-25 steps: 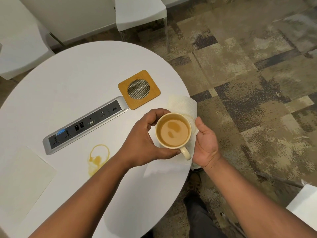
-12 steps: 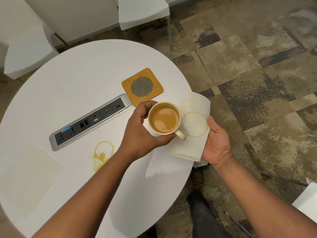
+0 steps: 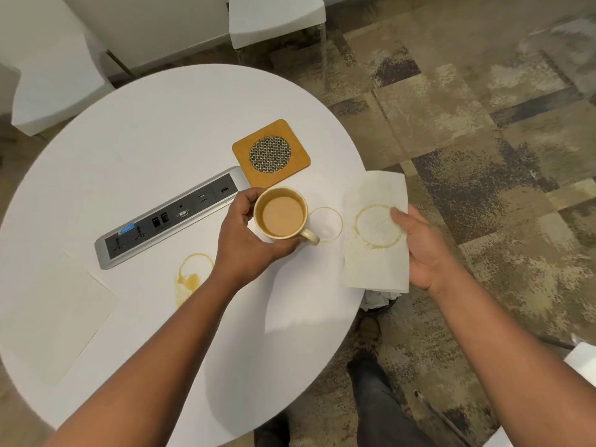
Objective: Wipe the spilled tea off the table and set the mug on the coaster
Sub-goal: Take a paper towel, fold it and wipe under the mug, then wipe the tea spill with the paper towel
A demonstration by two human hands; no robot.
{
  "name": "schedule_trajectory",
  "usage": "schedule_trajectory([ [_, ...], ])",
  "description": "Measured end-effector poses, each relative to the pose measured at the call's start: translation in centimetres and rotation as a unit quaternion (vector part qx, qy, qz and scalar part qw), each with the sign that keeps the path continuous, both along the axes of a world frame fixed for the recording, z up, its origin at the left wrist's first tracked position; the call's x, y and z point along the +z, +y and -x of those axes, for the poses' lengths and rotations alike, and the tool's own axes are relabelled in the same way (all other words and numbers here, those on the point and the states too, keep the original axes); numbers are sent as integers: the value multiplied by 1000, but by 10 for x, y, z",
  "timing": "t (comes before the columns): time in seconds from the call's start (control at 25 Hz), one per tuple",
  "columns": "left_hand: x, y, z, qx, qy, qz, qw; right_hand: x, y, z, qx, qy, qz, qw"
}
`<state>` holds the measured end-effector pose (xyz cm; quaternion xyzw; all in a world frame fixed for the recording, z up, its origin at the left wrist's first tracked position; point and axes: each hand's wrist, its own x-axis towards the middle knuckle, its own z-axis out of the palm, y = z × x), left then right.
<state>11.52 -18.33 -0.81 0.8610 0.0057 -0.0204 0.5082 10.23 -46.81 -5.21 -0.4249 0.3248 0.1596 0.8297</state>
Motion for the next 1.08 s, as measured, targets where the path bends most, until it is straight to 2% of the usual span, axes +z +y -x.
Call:
schedule_trajectory([
  [0.2,-9,6,8,16,26,-2,1000,-1,8,-3,62,-50,121,990],
  [0.32,-13,8,11,17,34,-5,999,-7,5,-13,90,-62,56,992],
  [0.36,-14,9,12,17,35,-5,999,-7,5,-16,109,-53,63,991],
  [0.48,-15,11,14,16,36,-7,999,-12,6,-22,191,-21,245,950],
  [0.52,-15,12,14,16,34,-8,999,-12,7,-22,190,-20,265,945],
  [0.64,-17,13,16,16,37,-5,999,-15,4,-21,153,-29,236,959],
  [0.76,-18,15,18,17,36,-3,999,-7,-2,-21,111,-52,136,983],
  [0.8,-18,16,18,16,37,-3,999,-3,-3,-22,98,-61,137,984],
  [0.84,-18,16,18,15,37,-1,999,0,-4,-25,93,-77,189,975],
  [0.88,-18,17,18,14,36,1,999,3,-3,-27,104,-103,267,953],
  [1.0,-17,17,18,12,38,3,999,16,9,-36,132,-220,459,851],
  [1.04,-18,17,18,13,36,4,999,20,15,-41,127,-262,520,803],
  [1.08,-19,18,18,14,33,6,999,22,21,-45,119,-309,590,737],
])
